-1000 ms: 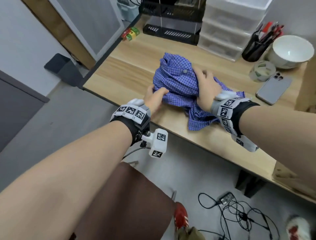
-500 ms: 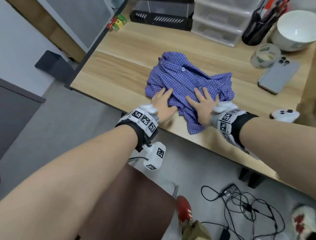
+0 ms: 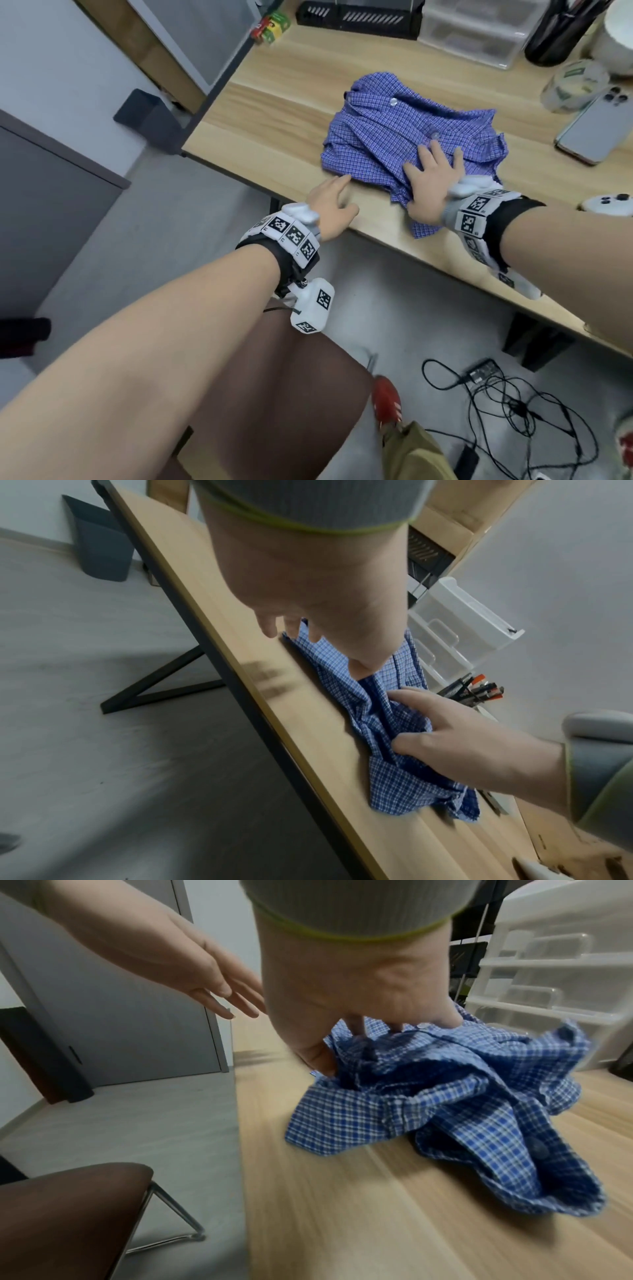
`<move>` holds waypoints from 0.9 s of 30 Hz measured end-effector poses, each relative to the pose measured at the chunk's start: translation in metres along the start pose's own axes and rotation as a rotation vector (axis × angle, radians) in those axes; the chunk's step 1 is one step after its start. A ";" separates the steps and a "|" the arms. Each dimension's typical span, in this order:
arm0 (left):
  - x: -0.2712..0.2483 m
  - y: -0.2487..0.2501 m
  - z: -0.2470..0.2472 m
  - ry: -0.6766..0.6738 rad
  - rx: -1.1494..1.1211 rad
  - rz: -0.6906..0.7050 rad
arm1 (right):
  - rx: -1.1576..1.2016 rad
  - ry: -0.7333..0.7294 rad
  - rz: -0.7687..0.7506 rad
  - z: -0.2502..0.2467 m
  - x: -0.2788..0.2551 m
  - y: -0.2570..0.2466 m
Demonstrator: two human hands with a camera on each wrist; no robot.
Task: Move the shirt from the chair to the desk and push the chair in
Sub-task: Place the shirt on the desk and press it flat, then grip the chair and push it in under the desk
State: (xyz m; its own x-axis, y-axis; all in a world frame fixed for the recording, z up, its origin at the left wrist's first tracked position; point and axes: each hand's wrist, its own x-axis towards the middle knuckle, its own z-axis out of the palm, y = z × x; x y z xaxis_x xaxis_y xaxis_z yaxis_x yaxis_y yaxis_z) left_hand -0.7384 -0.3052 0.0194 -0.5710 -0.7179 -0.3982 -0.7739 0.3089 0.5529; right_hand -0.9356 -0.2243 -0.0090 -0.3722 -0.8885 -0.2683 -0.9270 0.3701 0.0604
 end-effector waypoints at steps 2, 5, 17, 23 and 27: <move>-0.020 -0.003 -0.014 0.031 0.008 -0.012 | 0.031 0.041 -0.019 -0.011 -0.013 -0.015; -0.046 -0.011 -0.033 0.088 0.001 -0.055 | 0.148 0.049 -0.081 -0.031 -0.030 -0.036; -0.240 -0.119 -0.127 0.190 0.027 -0.218 | 0.385 0.010 -0.130 -0.086 -0.158 -0.217; -0.345 -0.232 -0.142 0.193 0.024 -0.265 | 0.564 -0.077 -0.040 -0.068 -0.251 -0.340; -0.413 -0.312 -0.141 0.169 0.027 -0.298 | 0.988 -0.239 0.207 -0.041 -0.309 -0.433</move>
State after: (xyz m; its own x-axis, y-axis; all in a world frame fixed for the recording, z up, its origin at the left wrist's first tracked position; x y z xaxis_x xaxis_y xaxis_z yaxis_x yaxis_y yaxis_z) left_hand -0.2222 -0.1930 0.1143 -0.2669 -0.8714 -0.4117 -0.9081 0.0844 0.4101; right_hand -0.4213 -0.1210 0.0877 -0.4016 -0.7450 -0.5326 -0.3551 0.6627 -0.6593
